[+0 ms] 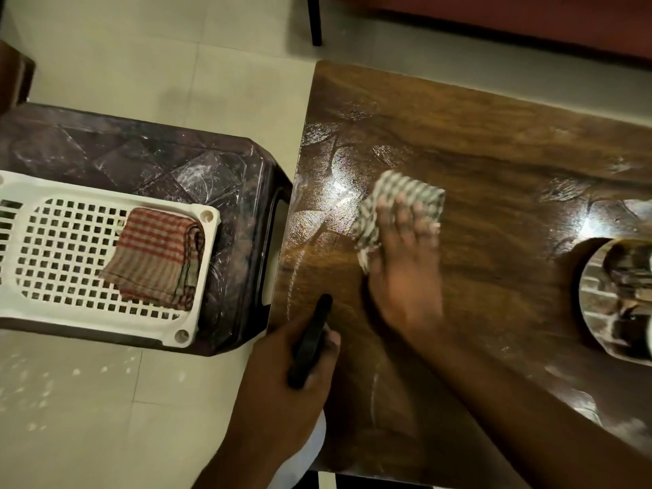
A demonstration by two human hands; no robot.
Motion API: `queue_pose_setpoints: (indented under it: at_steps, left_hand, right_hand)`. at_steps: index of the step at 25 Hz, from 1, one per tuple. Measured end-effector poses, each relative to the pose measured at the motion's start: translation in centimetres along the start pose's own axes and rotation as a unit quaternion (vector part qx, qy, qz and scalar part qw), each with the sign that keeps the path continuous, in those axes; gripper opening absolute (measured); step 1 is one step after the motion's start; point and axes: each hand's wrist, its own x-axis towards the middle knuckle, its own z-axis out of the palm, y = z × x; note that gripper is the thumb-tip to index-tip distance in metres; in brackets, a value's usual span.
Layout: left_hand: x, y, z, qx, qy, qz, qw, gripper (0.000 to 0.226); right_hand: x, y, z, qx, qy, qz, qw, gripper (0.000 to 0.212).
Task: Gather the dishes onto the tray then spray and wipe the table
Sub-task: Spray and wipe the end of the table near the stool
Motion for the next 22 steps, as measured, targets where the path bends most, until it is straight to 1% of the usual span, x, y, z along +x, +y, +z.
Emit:
queue_pose_setpoints:
  at_steps: [1,2,3,4,5,6,7,8,9,11,12,13,14,15,16,17,18,20,22]
  left_hand:
    - [0.3,0.2,-0.2,0.009,-0.003,0.011,1.0,0.024]
    - [0.6,0.4,-0.3,0.02,-0.002,0.022,1.0,0.024]
    - [0.7,0.5,-0.5,0.029,0.005,0.033,0.999,0.02]
    - [0.8,0.4,-0.6,0.037,0.016,0.04,0.998,0.016]
    - [0.9,0.2,-0.7,0.043,0.025,0.048,0.998,0.016]
    - [0.8,0.1,-0.7,0.049,0.035,0.05,0.997,0.021]
    - [0.7,-0.1,-0.7,0.053,0.043,0.048,0.997,0.03]
    - [0.6,-0.2,-0.7,0.054,0.049,0.042,0.996,0.037]
    - [0.5,-0.4,-0.7,0.05,0.053,0.036,0.997,0.042]
    - [0.5,-0.5,-0.9,0.043,0.067,0.026,0.997,0.043]
    - [0.5,-0.6,-1.0,0.043,0.072,0.027,0.996,0.041]
    - [0.5,-0.6,-0.9,0.039,0.071,0.027,0.996,0.037]
    - [0.4,-0.7,-0.9,0.031,0.067,0.029,0.997,0.031]
    - [0.3,-0.7,-0.9,0.019,0.07,0.03,0.997,0.025]
    - [0.3,-0.6,-0.9,0.005,0.075,0.03,0.997,0.021]
    - [0.2,-0.7,-1.0,0.005,0.079,0.035,0.996,0.02]
    - [-0.1,-0.6,-1.1,0.015,0.078,0.045,0.996,0.018]
    - [-0.5,-0.3,-1.4,0.042,0.063,0.066,0.995,0.007]
    - [-0.8,-0.3,-1.7,0.058,0.058,0.054,0.995,0.027]
  right_hand:
    - [-1.6,-0.2,0.4,-0.039,-0.045,-0.117,0.991,0.07]
    - [-2.8,0.2,0.4,-0.063,-0.092,-0.251,0.962,0.068]
    - [-2.8,1.0,-0.1,-0.074,-0.134,-0.372,0.916,0.066]
    - [-1.8,2.0,-0.7,-0.077,-0.164,-0.466,0.866,0.063]
    - [-0.2,2.6,-1.3,-0.083,-0.183,-0.525,0.827,0.061]
    - [1.7,2.9,-1.7,-0.1,-0.19,-0.551,0.807,0.061]
    - [3.6,2.8,-2.3,-0.118,-0.183,-0.548,0.808,0.061]
    - [5.6,2.3,-2.6,-0.127,-0.167,-0.516,0.831,0.062]
    - [7.4,1.5,-3.1,-0.124,-0.146,-0.463,0.865,0.064]
    - [10.5,-0.7,-3.8,-0.09,-0.114,-0.333,0.932,0.065]
    - [11.4,-2.1,-4.0,-0.063,-0.106,-0.266,0.956,0.065]
    - [11.7,-3.5,-4.1,-0.041,-0.101,-0.215,0.97,0.065]
    - [11.4,-4.5,-3.9,-0.027,-0.104,-0.192,0.975,0.065]
    - [10.5,-5.0,-3.5,-0.027,-0.113,-0.2,0.973,0.065]
    - [9.0,-5.1,-2.9,-0.034,-0.125,-0.24,0.962,0.065]
    - [7.0,-4.7,-2.2,-0.046,-0.134,-0.302,0.943,0.065]
    - [4.9,-4.0,-1.7,-0.062,-0.141,-0.37,0.916,0.064]
    - [1.1,-2.2,-1.2,-0.086,-0.171,-0.495,0.847,0.065]
    - [0.2,-0.4,-1.4,-0.102,-0.217,-0.587,0.773,0.066]
